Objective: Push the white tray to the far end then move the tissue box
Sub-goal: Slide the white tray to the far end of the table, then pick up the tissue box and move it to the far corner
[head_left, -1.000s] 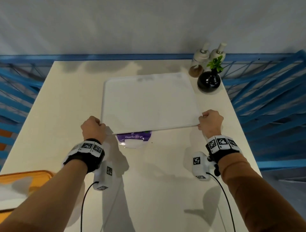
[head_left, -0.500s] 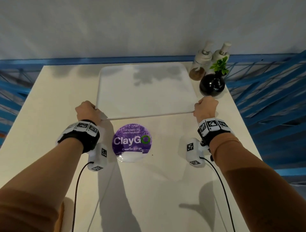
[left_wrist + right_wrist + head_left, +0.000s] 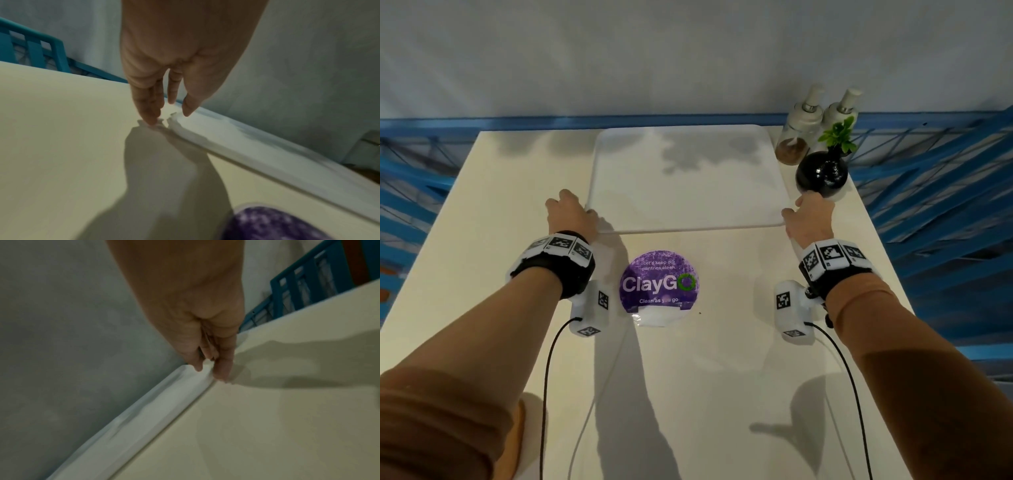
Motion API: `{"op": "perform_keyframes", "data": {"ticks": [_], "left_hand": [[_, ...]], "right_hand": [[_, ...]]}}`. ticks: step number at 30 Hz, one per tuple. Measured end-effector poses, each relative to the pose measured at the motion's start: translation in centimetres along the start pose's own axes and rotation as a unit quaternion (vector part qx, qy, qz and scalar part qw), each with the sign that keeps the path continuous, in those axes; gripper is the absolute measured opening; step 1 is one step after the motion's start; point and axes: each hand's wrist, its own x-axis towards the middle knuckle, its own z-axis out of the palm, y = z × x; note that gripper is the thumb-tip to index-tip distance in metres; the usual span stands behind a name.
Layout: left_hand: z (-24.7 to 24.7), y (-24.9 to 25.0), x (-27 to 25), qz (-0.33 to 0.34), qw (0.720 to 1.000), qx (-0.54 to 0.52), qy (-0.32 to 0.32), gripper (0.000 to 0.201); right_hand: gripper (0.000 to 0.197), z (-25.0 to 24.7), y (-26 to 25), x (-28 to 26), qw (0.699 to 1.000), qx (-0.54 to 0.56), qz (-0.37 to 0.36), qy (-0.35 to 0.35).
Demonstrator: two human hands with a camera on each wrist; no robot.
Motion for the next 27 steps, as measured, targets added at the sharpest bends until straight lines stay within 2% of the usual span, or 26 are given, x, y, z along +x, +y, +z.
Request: {"op": "perform_keyframes", "data": {"ticks": [3,7,11,15,17,21,25,27], "left_hand": [[-1.7,1.8,-1.9,0.048,0.999,-0.02,0.01,0.044],[-5.1,5.1,-5.7,0.123,0.988,-0.097,-0.014,0.039],[-10.5,7.5,-10.7,0.209,0.966,-0.151,-0.033,0.035],[-18.0,6.6,-16.0,0.313,0.935,-0.161,-0.038,0.033],[-21.7,4.5,-18.3,0.337,0.926,-0.162,-0.049,0.032],[-28.3,-2.2,-21.3,0.327,0.931,-0.159,-0.031,0.031],[-32.3,-11.5,-22.2,0.256,0.955,-0.145,0.044,0.026],[-32.5,-15.8,-21.8,0.204,0.964,-0.142,0.089,0.022]], "right_hand": [[0.035,-2.0,-1.3,-2.1,0.997,-0.05,-0.052,0.004],[0.026,-5.3,-4.4,-6.3,0.985,-0.038,-0.169,-0.023],[0.026,-8.9,-8.2,-12.8,0.96,-0.036,-0.276,-0.025],[0.024,-11.1,-11.0,-19.8,0.928,0.004,-0.369,-0.05],[0.023,-11.3,-12.0,-22.8,0.916,0.011,-0.395,-0.071],[0.023,-10.7,-13.5,-28.0,0.894,-0.007,-0.434,-0.113],[0.023,-7.8,-14.2,-32.1,0.885,-0.009,-0.43,-0.18],[0.023,-6.0,-14.1,-33.2,0.883,-0.019,-0.421,-0.207]]}}
